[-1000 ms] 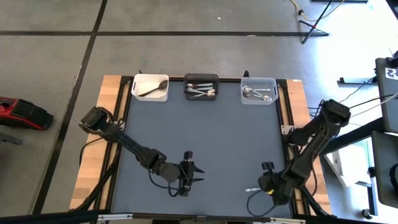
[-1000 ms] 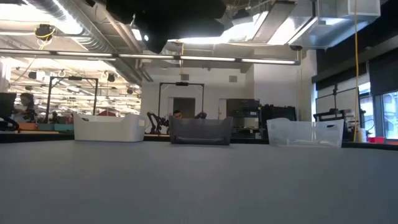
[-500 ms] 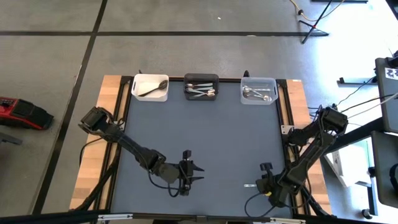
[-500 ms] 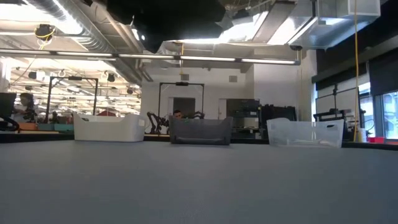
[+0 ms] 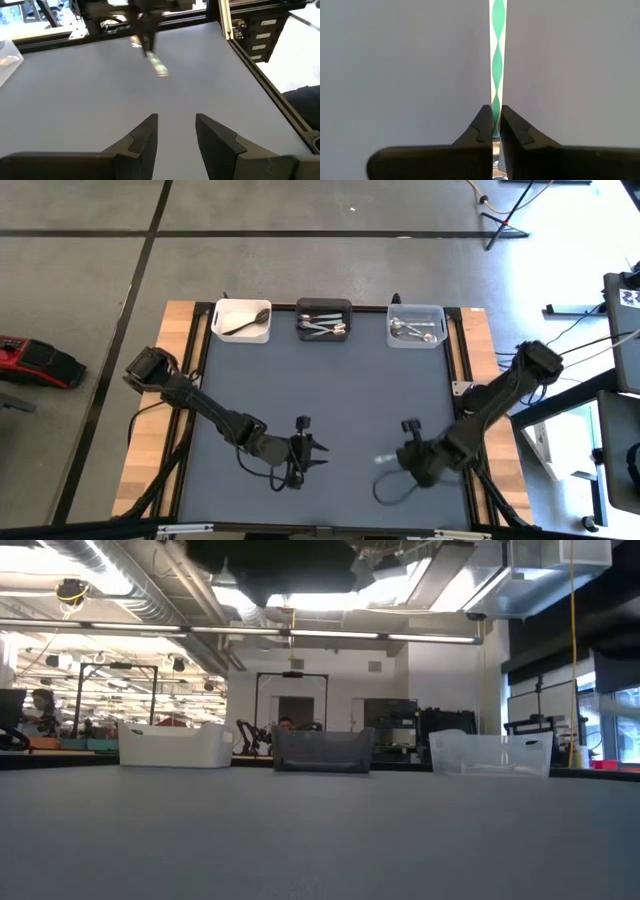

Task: Sort silverware by color (type)
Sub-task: Put the white and blue patterned spoon into the transparent bin, then return to Home Position

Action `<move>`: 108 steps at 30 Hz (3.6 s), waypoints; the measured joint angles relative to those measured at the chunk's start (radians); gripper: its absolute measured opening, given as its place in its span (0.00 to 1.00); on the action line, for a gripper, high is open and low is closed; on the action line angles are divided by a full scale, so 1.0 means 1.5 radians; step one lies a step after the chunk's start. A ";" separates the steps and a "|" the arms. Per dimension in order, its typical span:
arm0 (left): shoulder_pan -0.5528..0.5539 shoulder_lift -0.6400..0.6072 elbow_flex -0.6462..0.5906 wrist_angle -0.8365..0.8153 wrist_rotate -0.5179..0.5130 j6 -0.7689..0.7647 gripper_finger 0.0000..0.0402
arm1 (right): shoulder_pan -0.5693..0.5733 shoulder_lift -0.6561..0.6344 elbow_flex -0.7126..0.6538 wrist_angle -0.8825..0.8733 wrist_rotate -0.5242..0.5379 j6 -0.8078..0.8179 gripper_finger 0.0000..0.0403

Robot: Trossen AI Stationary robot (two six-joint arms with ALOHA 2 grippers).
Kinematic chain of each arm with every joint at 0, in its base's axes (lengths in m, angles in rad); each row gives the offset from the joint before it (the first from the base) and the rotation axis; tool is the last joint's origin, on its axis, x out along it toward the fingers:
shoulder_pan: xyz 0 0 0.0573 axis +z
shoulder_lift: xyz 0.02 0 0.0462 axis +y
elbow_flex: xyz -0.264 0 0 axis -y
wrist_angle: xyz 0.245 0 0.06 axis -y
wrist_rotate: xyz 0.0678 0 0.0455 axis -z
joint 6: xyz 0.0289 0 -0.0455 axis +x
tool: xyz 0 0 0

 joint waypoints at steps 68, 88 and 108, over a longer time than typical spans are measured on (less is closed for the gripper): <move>0.322 -0.342 -0.303 -0.016 0.123 0.246 0.32 | -1.103 -0.210 -0.009 0.281 -0.394 -0.491 0.30; 0.349 -0.540 -0.454 -0.004 0.215 0.129 0.01 | -0.755 -0.239 -0.259 0.683 -0.333 -0.397 0.01; 0.349 -0.913 -0.650 -0.018 0.242 0.048 0.01 | -0.735 -0.279 -0.437 0.924 -0.340 -0.353 0.00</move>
